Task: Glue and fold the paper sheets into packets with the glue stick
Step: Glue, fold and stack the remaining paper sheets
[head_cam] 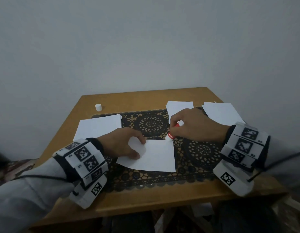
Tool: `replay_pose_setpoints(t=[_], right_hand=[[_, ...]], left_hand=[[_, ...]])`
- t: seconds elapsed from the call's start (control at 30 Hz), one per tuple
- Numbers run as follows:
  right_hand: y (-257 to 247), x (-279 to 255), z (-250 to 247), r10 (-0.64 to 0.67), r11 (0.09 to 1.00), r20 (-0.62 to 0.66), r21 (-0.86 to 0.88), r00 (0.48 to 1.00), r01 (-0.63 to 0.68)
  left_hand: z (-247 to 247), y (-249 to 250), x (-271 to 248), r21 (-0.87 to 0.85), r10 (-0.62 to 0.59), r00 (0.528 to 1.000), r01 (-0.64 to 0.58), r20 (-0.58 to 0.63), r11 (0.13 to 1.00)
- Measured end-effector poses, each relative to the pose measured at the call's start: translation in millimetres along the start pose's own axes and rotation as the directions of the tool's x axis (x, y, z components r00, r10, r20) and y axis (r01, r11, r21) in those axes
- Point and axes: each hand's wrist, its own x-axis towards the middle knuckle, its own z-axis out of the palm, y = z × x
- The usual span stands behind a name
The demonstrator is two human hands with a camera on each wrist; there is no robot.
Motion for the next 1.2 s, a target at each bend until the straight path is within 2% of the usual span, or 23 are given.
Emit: replay_pose_setpoints(t=[0.5, 0.97, 1.13, 1.2], right_hand=[[-4, -7, 13, -0.017, 0.999, 0.061, 0.028, 0.998, 0.015], [-19, -32, 12, -0.019, 1.0, 0.25, 0.002, 0.968, 0.019], [-9, -36, -2, -0.016, 0.998, 0.352, 0.064, 0.936, -0.007], [-4, -37, -13, -0.016, 0.986, 0.317, 0.162, 0.948, -0.037]], left_hand=[[4, 7, 1, 0.042, 0.0, 1.0, 0.0, -0.015, 0.999], [5, 8, 1, 0.05, -0.011, 1.0, 0.012, -0.013, 0.999], [5, 8, -1, 0.053, 0.005, 1.0, -0.004, -0.013, 0.999], [4, 9, -1, 0.057, 0.012, 1.0, -0.011, -0.017, 0.998]])
